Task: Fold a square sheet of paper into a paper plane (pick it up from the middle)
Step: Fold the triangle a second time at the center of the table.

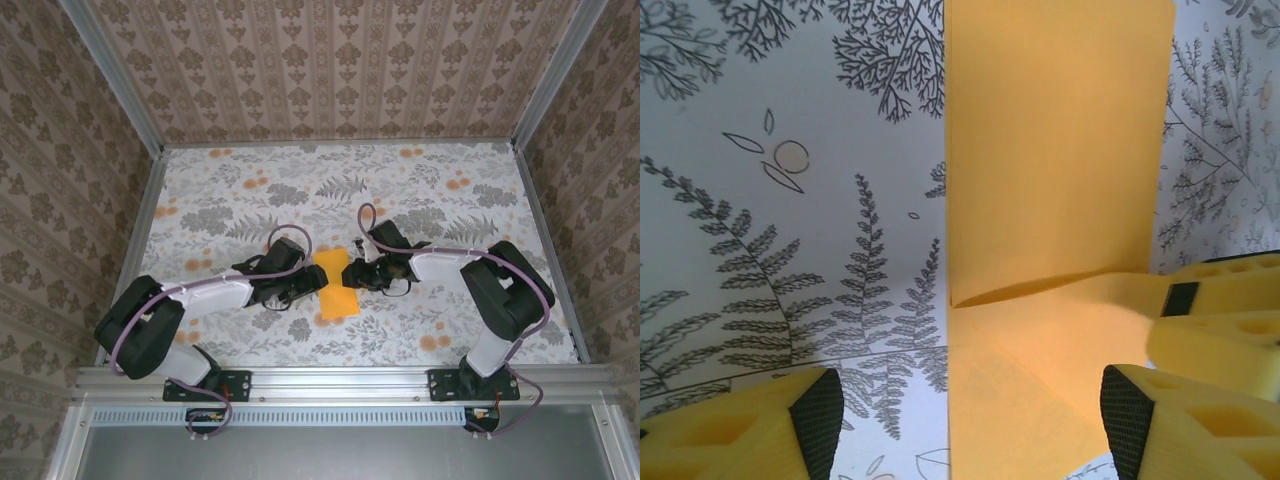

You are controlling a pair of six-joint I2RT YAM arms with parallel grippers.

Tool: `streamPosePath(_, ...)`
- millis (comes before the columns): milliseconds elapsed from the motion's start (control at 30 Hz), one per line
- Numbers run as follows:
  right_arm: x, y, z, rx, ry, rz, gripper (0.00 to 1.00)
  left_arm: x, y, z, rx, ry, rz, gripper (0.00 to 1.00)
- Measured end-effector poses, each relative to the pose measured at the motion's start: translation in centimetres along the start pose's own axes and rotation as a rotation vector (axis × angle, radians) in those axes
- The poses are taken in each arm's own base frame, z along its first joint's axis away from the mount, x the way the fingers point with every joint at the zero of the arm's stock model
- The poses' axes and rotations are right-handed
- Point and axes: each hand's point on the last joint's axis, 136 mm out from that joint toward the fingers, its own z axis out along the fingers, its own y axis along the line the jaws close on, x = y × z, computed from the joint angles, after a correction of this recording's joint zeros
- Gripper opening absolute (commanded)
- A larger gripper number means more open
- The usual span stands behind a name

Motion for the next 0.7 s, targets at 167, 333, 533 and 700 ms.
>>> streamPosePath(167, 0.5, 0.1, 0.5, -0.028, 0.033, 0.004, 0.23, -0.1, -0.6, -0.4, 0.039, -0.019, -0.009, 0.75)
streamPosePath(333, -0.6, -0.2, 0.1, -0.043, -0.005, 0.023, 0.11, 0.2, -1.6, -0.3, 0.091, -0.029, 0.000, 0.74)
streamPosePath(533, -1.0, -1.5, -0.4, -0.050, -0.039, 0.079, 0.08, 0.4, -3.1, -0.2, 0.170, -0.030, 0.005, 0.62)
streamPosePath(700, -0.9, -1.6, -0.6, -0.064, -0.051, 0.093, 0.08, 0.9, -4.2, 0.5, 0.207, -0.010, 0.025, 0.56)
